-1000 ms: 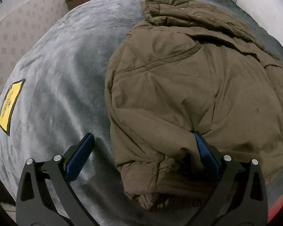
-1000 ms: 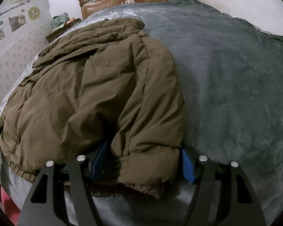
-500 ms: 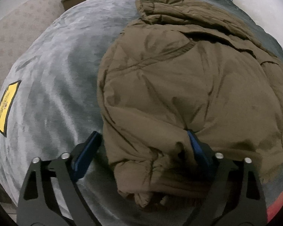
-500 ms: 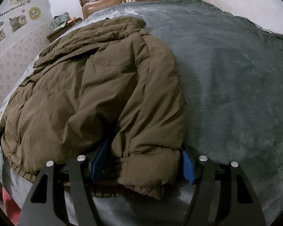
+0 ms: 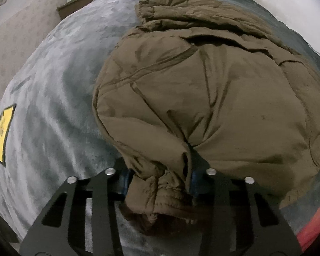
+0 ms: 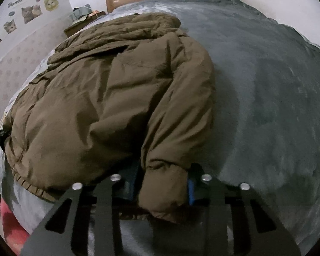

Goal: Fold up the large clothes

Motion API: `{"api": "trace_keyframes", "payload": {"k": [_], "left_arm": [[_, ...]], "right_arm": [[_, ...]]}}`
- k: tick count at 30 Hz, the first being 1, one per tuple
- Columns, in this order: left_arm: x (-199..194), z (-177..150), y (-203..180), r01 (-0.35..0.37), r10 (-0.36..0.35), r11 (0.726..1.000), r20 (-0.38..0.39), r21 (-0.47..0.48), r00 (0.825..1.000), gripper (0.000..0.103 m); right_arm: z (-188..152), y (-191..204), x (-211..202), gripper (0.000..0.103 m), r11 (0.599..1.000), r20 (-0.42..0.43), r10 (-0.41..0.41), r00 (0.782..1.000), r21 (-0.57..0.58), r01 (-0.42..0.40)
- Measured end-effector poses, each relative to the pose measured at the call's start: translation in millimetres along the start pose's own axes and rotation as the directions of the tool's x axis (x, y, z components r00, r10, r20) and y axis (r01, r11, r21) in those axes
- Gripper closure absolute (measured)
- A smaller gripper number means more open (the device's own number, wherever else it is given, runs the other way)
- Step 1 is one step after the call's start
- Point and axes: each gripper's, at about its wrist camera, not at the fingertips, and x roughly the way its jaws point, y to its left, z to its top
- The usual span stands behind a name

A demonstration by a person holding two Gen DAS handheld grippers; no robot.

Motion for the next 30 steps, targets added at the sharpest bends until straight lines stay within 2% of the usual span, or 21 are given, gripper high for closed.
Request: {"api": "trace_keyframes", "payload": {"k": [9,14,21,27,30], "left_arm": [[-13,10,-1,0.002,-0.002,1.000,0.021,0.006,1.000,0.077],[-31,31,3,0.038,-0.037,0.999,0.069,-0.017,0.997,0.079],[-57,80,-2,0.043,-0.042,0.999,0.171,0.001,0.984,0.079],[-59,130,8,0.085,-0.069,0.994,0.217,-0.065,0.974,0.079],[-59,162,8,0.069,-0.051,0.995,0.238,-0.069,0.970,0.079]], "right_arm": [[7,-7,-12,0.080,0.998,0.040,0.053,0.998,0.035,-0.054],[24,-8,-24,0.081,0.993,0.084,0.099,0.992,0.048,-0.103],[74,-6,-45,0.082,0.983,0.203,0.156,0.967,0.062,-0.172],[131,-7,-44,0.082,0.975,0.275,0.173,0.946,0.089,-0.204],[165,-3,-42,0.082,0.978,0.303,0.163,0.939,0.073,-0.194]]}}
